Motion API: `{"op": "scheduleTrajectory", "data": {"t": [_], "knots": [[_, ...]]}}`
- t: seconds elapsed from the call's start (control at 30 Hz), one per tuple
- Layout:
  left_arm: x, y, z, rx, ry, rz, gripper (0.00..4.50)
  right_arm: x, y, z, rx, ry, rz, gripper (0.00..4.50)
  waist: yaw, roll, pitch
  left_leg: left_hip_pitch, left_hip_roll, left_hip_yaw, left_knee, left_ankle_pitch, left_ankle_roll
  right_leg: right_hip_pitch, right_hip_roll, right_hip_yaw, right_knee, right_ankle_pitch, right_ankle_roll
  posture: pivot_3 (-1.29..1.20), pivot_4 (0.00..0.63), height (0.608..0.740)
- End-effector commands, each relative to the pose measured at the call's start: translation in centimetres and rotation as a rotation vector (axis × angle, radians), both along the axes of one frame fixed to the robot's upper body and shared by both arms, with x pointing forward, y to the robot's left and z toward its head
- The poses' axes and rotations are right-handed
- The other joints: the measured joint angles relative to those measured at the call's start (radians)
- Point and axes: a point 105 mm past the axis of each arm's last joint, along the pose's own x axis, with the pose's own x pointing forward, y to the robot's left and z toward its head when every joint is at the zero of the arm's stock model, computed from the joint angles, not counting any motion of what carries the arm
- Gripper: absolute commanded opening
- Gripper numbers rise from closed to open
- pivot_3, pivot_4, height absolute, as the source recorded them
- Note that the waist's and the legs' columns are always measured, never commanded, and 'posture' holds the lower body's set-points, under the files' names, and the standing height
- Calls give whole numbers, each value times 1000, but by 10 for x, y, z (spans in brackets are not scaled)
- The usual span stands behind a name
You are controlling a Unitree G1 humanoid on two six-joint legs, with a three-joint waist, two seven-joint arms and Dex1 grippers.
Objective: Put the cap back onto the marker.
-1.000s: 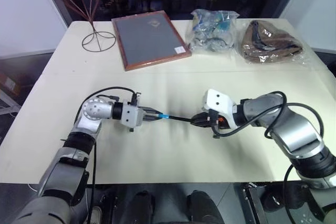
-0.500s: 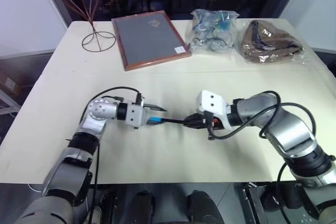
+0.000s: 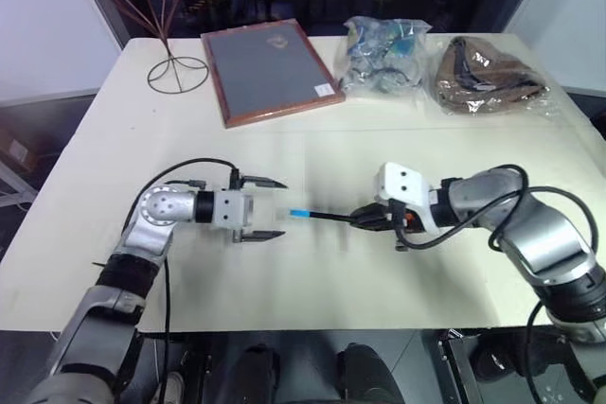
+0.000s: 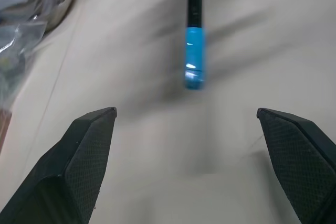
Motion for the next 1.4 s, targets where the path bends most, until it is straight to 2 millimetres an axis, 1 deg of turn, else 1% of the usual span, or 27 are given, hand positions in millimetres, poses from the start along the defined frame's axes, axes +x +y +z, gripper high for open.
{"op": "scheduleTrajectory", "data": {"t": [0.03,0.13,0.2,0.33,0.47,0.57,0.73,0.9,1.07,1.13,1.17,1.27,1.3,1.33,1.37,1.4], "knots": [[5,5,25,-125,40,104,4479,6,-16,14,14,-83,-121,0,3,0,0,0,0,0,0,0,0,0,0,0,0,0,0,0,150,740],[7,6,28,-166,109,175,4479,13,-30,15,23,-125,-274,0,3,0,0,0,0,-1,0,0,0,1,0,0,0,0,0,0,150,740],[7,5,28,-196,171,217,4479,17,-39,14,62,-128,-402,0,2,0,0,0,0,0,0,0,0,1,0,0,0,0,0,0,150,740],[4,4,24,-234,267,284,4479,21,-67,9,165,-116,-744,0,1,0,0,0,0,0,0,0,0,1,1,0,2,0,0,0,150,740],[1,2,21,-249,327,331,4479,15,-89,1,208,-76,-965,0,4,0,0,0,0,1,0,0,0,1,1,1,2,0,0,0,150,740],[3,3,21,-282,365,392,4479,7,-115,-8,199,-70,-1153,0,6,0,0,0,0,0,0,0,0,1,1,1,2,0,0,0,150,740],[9,2,25,-349,406,465,4479,-4,-135,-20,157,-65,-1270,0,3,0,0,0,0,1,0,0,0,1,0,1,2,0,0,0,150,740],[5,-2,22,-315,421,455,4479,-14,-128,-40,142,-6,-1269,0,2,1,0,1,0,2,0,0,0,1,1,1,2,0,0,0,150,740],[3,-6,22,-308,429,444,4479,-15,-128,-51,154,11,-1289,0,4,1,0,1,0,2,0,0,0,2,1,1,1,0,0,0,150,740],[2,-6,22,-302,431,440,4500,-15,-127,-52,166,15,-1286,1030,3,1,0,1,0,2,0,0,0,2,1,1,1,0,0,0,150,740],[2,-6,22,-298,433,437,4500,-14,-127,-52,168,16,-1285,1373,3,1,0,1,0,2,0,0,0,2,1,1,1,0,0,0,150,740],[0,-8,19,-275,441,418,4500,-16,-129,-52,166,15,-1282,2838,2,1,0,1,0,2,0,0,0,2,1,1,1,0,0,0,150,740],[-1,-9,19,-271,446,409,4500,-16,-130,-51,164,14,-1280,3435,1,1,0,2,0,2,0,0,0,2,1,1,1,0,0,0,150,740],[-2,-10,18,-265,451,398,4500,-17,-129,-49,161,12,-1262,3869,1,1,0,2,0,2,0,0,0,2,1,1,1,0,0,0,150,740],[-3,-11,18,-254,450,386,4500,-17,-128,-45,141,-7,-1229,4443,1,1,0,2,0,2,0,0,0,2,1,1,1,0,0,0,150,740],[-5,-11,17,-239,446,369,4500,-18,-127,-41,113,-34,-1192,4483,2,1,0,2,0,2,0,0,0,2,1,1,1,0,0,0,150,740]]}}
